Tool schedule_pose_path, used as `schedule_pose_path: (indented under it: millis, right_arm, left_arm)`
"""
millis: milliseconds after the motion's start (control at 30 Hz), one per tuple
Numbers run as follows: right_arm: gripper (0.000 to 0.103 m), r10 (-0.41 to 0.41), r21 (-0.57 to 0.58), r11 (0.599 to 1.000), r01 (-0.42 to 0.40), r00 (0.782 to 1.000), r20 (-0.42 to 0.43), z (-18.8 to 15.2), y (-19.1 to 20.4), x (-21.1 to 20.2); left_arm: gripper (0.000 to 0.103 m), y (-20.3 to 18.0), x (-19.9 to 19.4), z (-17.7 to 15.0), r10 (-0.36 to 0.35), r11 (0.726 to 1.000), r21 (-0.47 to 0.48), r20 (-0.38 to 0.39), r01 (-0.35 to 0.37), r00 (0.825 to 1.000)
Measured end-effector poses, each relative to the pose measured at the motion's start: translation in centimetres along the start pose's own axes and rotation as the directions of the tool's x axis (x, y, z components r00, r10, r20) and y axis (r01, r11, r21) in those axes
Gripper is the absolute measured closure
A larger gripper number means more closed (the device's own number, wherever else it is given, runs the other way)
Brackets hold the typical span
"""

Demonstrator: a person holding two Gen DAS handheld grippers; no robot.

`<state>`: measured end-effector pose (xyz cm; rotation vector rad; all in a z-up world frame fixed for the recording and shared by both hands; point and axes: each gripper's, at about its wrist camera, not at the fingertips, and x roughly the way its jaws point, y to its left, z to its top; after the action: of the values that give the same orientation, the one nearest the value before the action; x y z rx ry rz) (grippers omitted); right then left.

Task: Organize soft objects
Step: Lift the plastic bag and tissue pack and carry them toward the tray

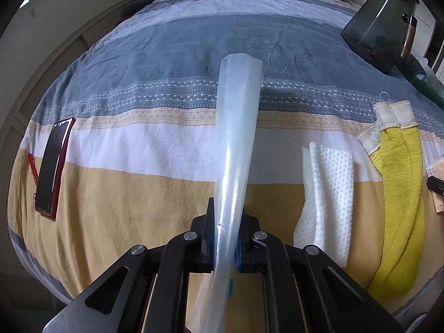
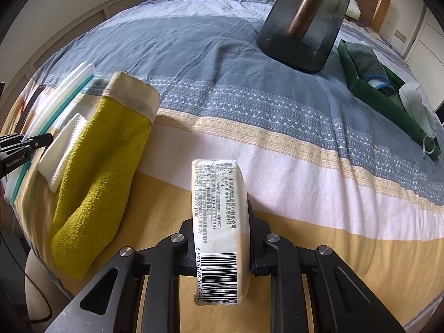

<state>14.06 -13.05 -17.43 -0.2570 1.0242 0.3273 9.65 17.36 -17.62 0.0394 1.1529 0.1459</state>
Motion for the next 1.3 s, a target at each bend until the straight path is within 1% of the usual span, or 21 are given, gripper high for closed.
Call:
schedule_pose_path:
  millis: [200,400,467,733,833,900,1000,1033,1133,1167,1300]
  right_arm:
    - [0.081,0.002,-0.005,1.0,-0.002,1.0,0.022,0.0,0.2,-1.1]
    - [0.081,0.006,-0.007,1.0,-0.005,0.999,0.047,0.0,0.4,-2.6]
    - [0.081,0.007,-0.007,1.0,-0.007,0.998,0.058,0.0,0.5,-3.3]
    - [0.081,0.015,-0.01,1.0,-0.014,0.995,0.102,-0.2,0.5,-6.1]
    - [0.081,0.017,-0.007,1.0,-0.016,0.993,0.118,-0.4,0.5,-7.1]
    - [0.081,0.018,-0.007,1.0,-0.017,0.992,0.128,-0.5,0.5,-7.7]
    - [0.081,0.021,-0.008,1.0,-0.02,0.989,0.146,-0.8,0.4,-8.9]
    - [0.081,0.024,-0.004,1.0,-0.024,0.987,0.158,-1.1,0.2,-9.7]
    - [0.081,0.028,-0.001,1.0,-0.028,0.985,0.169,-1.4,0.0,-10.5]
    - [0.081,0.027,0.006,1.0,-0.029,0.984,0.178,-1.8,-0.6,-11.3]
    - [0.081,0.016,0.026,0.999,-0.022,0.982,0.189,-2.2,-1.5,-12.4]
  left_arm:
    - [0.096,0.4,-0.9,-0.1,0.017,1.0,-0.016,0.017,-0.017,1.0]
    - [0.096,0.5,-2.6,-0.1,0.026,0.999,-0.032,0.046,-0.024,0.999]
    - [0.096,0.5,-3.5,-0.1,0.037,0.999,-0.037,0.059,-0.035,0.998]
    - [0.096,0.3,-7.3,-0.3,0.032,0.998,-0.065,0.116,-0.025,0.993]
    - [0.096,0.2,-8.5,-0.4,0.04,0.997,-0.069,0.132,-0.031,0.99]
    - [0.096,-0.1,-9.7,-0.5,0.031,0.998,-0.067,0.149,-0.021,0.988]
    - [0.096,-0.9,-11.5,-0.7,0.044,0.998,-0.056,0.18,-0.035,0.983]
    - [0.096,-1.5,-12.3,-0.7,0.037,0.998,-0.048,0.188,-0.029,0.981]
    - [0.096,-2.7,-13.8,-0.9,0.021,0.999,-0.045,0.198,-0.012,0.98]
    - [0.096,-3.2,-14.4,-0.9,0.006,0.999,-0.046,0.201,0.003,0.979]
    - [0.096,-5.4,-16.3,-1.1,-0.027,0.999,-0.023,0.233,0.034,0.972]
